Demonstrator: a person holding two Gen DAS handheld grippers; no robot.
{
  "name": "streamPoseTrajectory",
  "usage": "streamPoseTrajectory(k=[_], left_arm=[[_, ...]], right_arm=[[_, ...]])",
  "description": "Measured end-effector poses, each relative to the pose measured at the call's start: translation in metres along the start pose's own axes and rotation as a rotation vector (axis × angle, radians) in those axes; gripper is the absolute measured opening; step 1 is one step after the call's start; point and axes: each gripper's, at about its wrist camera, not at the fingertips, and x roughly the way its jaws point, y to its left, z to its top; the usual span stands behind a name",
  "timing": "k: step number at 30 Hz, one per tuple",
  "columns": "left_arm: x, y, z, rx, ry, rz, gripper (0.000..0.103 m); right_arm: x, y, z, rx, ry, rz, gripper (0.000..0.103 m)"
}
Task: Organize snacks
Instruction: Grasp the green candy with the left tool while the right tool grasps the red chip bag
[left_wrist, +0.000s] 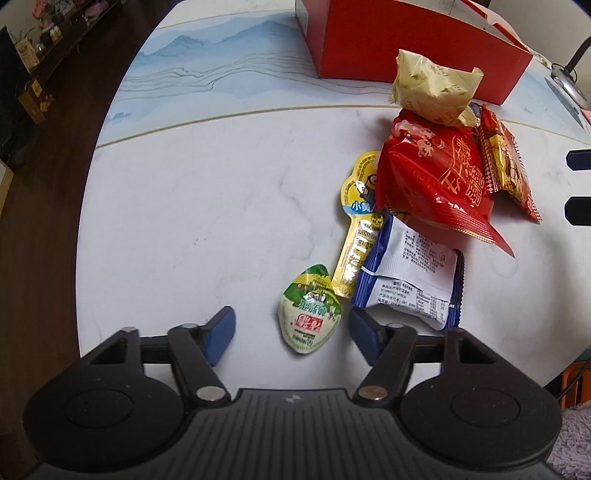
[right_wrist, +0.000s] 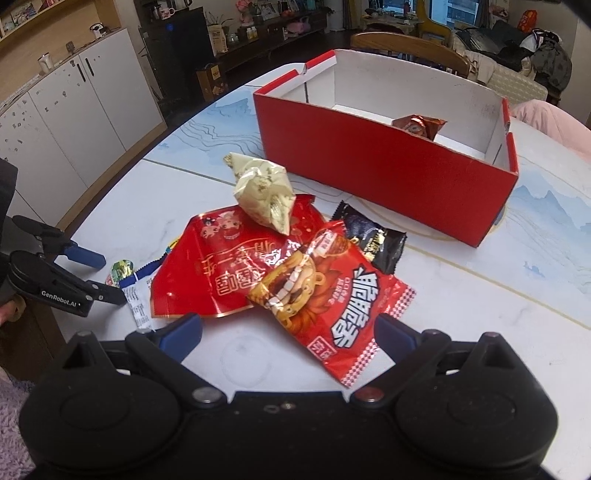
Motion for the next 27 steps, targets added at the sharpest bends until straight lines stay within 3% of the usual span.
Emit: streamPoseTrajectory(k=[4,6,10,16,27], left_arm=[[-0.002,-0.002,0.0,0.01,-0.011,0.009,0.048],[-0.002,-0.003,0.001,0.012,-0.013,0.01,0.036],[-0.003,-0.003,0.0,0.001,-0.016,0.01,0.035],[-0.003,0.006,0.001,-0.093,-0.015,-0.002,0.035],[-0.004,0.025,-0.001,-0.345,0.004,-0.029,0.035]], right_arm=[[0.0,-0.004,0.0,0.005,0.002,-0.008,0.1],[0.0,-0.005,0.0,-0.002,0.004,-0.009,0.1],[0.003,-0.006,0.003,-0.042,0.017,-0.01,0.1],[0.017,-0.01,0.009,-0.148,0.067,-0.009,0.099],[0.045,-0.003,0.025,-0.518,0.128,0.073,0.098]])
